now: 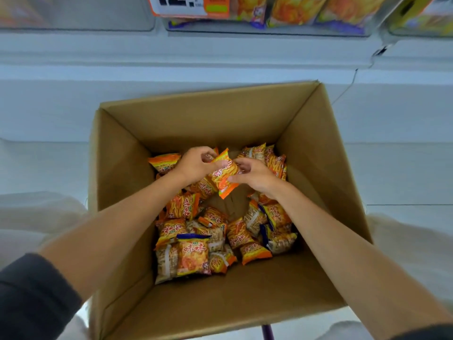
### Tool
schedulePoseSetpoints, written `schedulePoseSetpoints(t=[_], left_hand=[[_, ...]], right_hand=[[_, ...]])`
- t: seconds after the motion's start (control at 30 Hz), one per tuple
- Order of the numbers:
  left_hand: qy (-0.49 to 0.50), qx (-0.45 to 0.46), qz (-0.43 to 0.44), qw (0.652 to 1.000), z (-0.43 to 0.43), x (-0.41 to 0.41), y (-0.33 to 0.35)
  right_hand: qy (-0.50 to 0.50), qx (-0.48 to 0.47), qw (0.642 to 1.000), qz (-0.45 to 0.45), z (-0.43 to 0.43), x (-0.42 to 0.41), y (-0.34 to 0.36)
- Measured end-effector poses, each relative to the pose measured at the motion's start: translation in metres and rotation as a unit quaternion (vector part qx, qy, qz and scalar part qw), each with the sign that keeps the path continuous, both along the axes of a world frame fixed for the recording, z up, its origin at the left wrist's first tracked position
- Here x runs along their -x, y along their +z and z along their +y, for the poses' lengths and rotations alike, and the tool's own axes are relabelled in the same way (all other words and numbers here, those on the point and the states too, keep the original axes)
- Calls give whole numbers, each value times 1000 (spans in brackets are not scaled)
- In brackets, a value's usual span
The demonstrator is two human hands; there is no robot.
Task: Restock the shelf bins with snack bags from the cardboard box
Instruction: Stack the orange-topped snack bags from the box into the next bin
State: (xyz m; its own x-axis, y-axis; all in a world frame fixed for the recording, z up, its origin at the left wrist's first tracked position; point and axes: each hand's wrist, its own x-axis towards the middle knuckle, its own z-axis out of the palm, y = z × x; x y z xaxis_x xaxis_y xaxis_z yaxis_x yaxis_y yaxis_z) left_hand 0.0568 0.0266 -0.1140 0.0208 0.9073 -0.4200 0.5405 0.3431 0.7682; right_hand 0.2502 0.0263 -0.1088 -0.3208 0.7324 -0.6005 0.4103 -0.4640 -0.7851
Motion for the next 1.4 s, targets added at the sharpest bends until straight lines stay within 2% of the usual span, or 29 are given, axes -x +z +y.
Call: schedulePoseSetpoints(t=[0.03, 0.1, 0.17, 0.23, 0.33, 0.47, 0.6, 0.8, 0.93, 1.13, 1.23, 1.3, 1.4], left_hand=[[57, 10, -35, 998, -4, -3, 3], [149, 96, -149, 973, -13, -8, 4], [168, 181, -225, 943, -22, -10, 1], [201, 187, -225, 935, -27, -7, -7], [284, 163, -186, 926, -35, 10, -24], [374, 158, -151, 901, -49, 35, -38], [427, 158, -138, 880, -61, 48, -42], [411, 159, -115, 890, -65, 48, -39], [378, 153, -101, 907, -65, 45, -33], [327, 141, -81, 931, -62, 41, -21], [269, 121, -70, 953, -57, 37, -7], [233, 136, -100, 958, -52, 29, 13], [190, 207, -217, 935, -44, 20, 44]], right_hand=[[-30, 9, 999, 19, -1, -1, 0], [-66, 40, 996, 49, -2, -4, -5], [-39, 63, 996, 55, -3, -7, -8], [-1, 63, 998, 23, -1, -10, -12], [-3, 38, 998, -47, 6, -16, -27], [47, 61, 995, -63, 9, -1, -59], [51, 63, 994, -75, 2, 38, -92], [54, 110, 989, -85, -17, 69, -122], [63, 52, 989, -123, -26, 78, -123], [34, -38, 994, -92, 0, 42, -67], [66, -57, 995, -57, 20, 19, -17], [95, -65, 992, -43, 25, 15, 16], [79, -65, 995, -18, 23, 18, 53]])
